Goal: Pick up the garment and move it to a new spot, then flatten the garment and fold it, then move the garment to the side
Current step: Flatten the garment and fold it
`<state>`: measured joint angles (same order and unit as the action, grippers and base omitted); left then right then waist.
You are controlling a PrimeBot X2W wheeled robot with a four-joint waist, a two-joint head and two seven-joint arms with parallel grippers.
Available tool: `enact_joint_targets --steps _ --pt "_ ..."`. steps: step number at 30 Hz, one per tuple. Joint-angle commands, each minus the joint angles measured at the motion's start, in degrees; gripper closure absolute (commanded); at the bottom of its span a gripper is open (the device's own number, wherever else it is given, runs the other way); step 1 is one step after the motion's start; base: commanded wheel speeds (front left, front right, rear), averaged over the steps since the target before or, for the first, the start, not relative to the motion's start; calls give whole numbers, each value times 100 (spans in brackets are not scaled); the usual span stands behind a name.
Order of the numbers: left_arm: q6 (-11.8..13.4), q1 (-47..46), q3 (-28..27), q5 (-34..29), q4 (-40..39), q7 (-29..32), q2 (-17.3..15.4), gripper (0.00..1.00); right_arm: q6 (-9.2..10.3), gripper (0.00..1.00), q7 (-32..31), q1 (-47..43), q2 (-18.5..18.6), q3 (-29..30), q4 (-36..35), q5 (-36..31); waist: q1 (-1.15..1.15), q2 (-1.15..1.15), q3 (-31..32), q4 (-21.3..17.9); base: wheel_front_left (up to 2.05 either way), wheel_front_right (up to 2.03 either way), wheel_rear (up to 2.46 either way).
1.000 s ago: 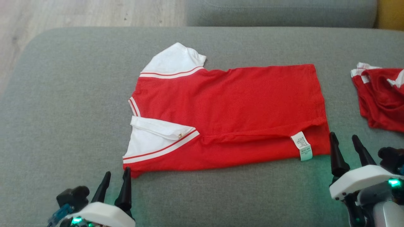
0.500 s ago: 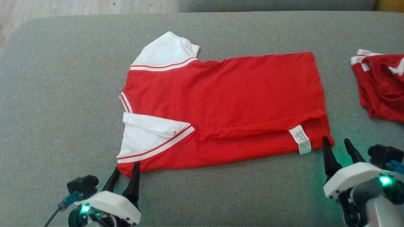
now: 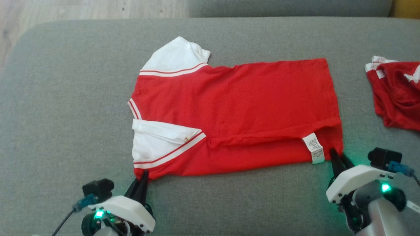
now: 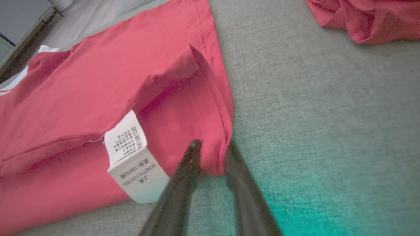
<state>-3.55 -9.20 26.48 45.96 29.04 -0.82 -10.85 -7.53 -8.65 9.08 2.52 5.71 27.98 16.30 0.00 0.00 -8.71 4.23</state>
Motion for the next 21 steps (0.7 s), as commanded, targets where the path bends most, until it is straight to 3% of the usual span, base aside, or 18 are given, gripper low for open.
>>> enact_joint_targets --steps 1,10,15,21 --pt "-18 -125 -45 -18 -46 9 -4 100 4 100 58 180 36 -168 -65 82 0 0 60 25 0 0 0" --pt "63 -279 -171 -235 -759 32 -615 100 4 100 248 627 36 -211 242 770 0 0 414 36 0 0 0" --pt "245 -320 -248 -340 -1821 435 -1113 100 4 100 17 711 36 25 -79 752 0 0 539 3 0 0 0" --pt "478 253 -182 -301 -2651 766 -1358 100 4 100 -165 74 36 107 -619 752 0 0 527 -81 0 0 0"
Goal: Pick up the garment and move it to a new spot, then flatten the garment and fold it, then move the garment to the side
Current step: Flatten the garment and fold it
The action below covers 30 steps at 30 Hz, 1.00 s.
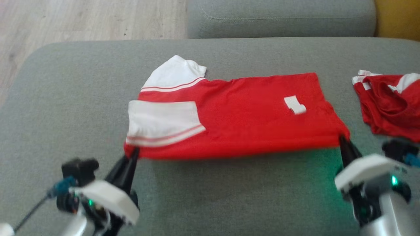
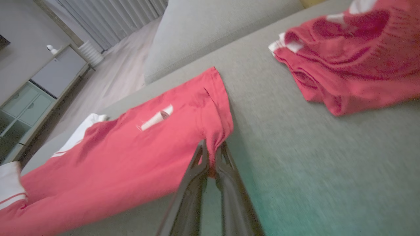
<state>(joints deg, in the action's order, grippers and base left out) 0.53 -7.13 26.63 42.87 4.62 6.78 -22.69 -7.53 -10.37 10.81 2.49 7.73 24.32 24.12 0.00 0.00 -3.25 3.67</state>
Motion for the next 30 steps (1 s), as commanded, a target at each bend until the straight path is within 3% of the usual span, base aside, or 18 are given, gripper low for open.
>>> enact_joint_targets --steps 1,13,14,16,17,23,30 --pt "115 175 -190 21 -261 9 -183 100 4 100 8 -242 39 -91 -339 -18 0 0 -32 -44 0 0 0" --pt "268 842 -98 58 -104 -245 -89 100 4 100 155 -1281 39 -271 -784 288 0 0 -196 -218 0 0 0" --pt "267 842 -105 58 -65 -265 -91 99 4 82 179 -1319 39 -297 -801 313 0 0 -197 -226 0 0 0" --pt "276 823 -120 22 9 -307 -122 0 4 7 227 -1385 39 -317 -821 322 0 0 -191 -240 0 0 0" --pt "282 803 -137 10 39 -333 -133 0 4 0 247 -1407 39 -311 -827 307 0 0 -186 -245 0 0 0" --pt "252 479 -260 -114 -13 -396 -332 0 4 0 301 -1468 39 -268 -980 240 0 0 -188 -280 0 0 0" --pt "154 -732 -522 -425 -441 76 -1007 0 4 0 293 -1032 39 -265 -1613 -83 0 0 -462 -404 0 0 0"
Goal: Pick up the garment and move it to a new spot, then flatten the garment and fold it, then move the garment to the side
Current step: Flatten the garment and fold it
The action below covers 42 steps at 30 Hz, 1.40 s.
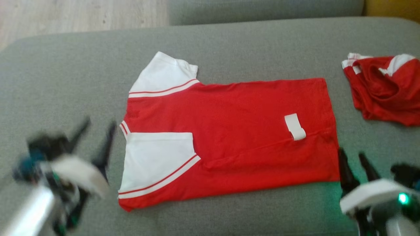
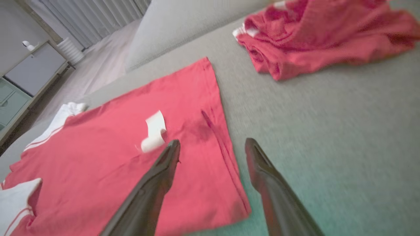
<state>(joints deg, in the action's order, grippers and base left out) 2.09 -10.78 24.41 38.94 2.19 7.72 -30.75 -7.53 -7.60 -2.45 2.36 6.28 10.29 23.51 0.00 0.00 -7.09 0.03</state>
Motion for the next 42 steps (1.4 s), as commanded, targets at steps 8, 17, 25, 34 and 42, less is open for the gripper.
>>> enact_joint_targets --steps 8,17,25,34,42 --pt "-371 -2423 -408 -190 -82 841 -623 0 4 0 -348 1383 52 -482 -822 -397 0 0 -908 -401 0 0 0" --pt "-690 -3661 -237 -241 1166 1297 -681 0 4 0 -448 2416 52 -1026 -995 -495 0 0 -1913 -1024 0 0 0" --pt "-834 -4004 -32 -242 1798 1523 -796 0 4 0 -302 2646 52 -1162 -921 -454 0 0 -2327 -1324 0 0 0" --pt "-910 -4220 223 -147 2121 1924 -925 0 4 0 -89 2741 52 -1314 -770 -329 0 0 -2507 -1492 0 0 0" --pt "-950 -4237 617 97 1886 2107 -856 100 4 0 -193 3005 52 -1380 -578 -420 0 0 -2448 -1404 0 0 0"
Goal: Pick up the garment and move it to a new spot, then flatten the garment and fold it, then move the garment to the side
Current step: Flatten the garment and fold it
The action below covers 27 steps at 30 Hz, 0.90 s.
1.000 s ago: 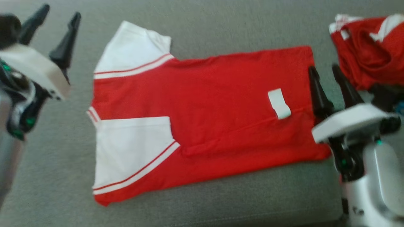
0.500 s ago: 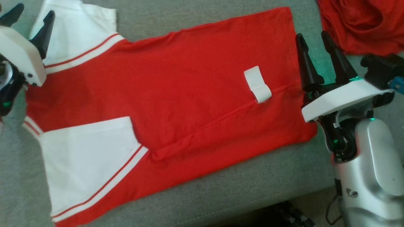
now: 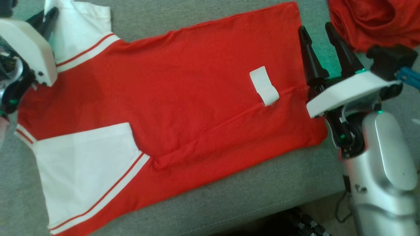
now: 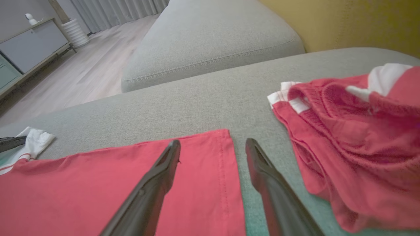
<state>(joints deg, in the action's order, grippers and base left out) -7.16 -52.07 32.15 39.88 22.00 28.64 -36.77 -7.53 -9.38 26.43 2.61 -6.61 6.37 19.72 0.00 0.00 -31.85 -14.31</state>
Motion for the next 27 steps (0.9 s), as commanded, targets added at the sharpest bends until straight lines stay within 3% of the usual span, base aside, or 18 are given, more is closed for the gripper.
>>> enact_joint_targets --steps 1,7,12,17,24,25,26,27 --pt "-26 -111 -132 17 -118 -36 -249 100 4 0 -71 187 27 -87 -139 -93 0 0 58 61 0 0 0" --pt "-29 -197 -97 -61 -217 -659 -190 100 4 0 -516 757 27 31 357 -573 0 0 272 345 0 0 0" --pt "-31 -234 -14 -108 -419 -1191 -59 100 4 0 -1188 1431 151 172 1236 -1184 0 0 433 702 0 0 0" --pt "-32 -186 202 -79 -693 -1449 91 100 4 0 -1655 1817 373 317 1929 -1571 0 0 489 966 0 0 0" --pt "-32 -135 445 -5 -892 -1577 183 100 4 1 -2087 1914 468 421 2393 -1596 0 0 531 1121 0 0 0" --pt "-32 -137 465 7 -904 -1590 189 100 4 24 -2139 1925 473 438 2455 -1587 0 0 531 1130 0 0 0" --pt "-32 -139 482 18 -912 -1602 196 100 4 34 -2192 1930 474 443 2511 -1576 0 0 533 1138 0 0 0" --pt "-32 -141 498 31 -918 -1615 201 100 4 51 -2218 1938 471 453 2544 -1560 0 0 536 1145 0 0 0"
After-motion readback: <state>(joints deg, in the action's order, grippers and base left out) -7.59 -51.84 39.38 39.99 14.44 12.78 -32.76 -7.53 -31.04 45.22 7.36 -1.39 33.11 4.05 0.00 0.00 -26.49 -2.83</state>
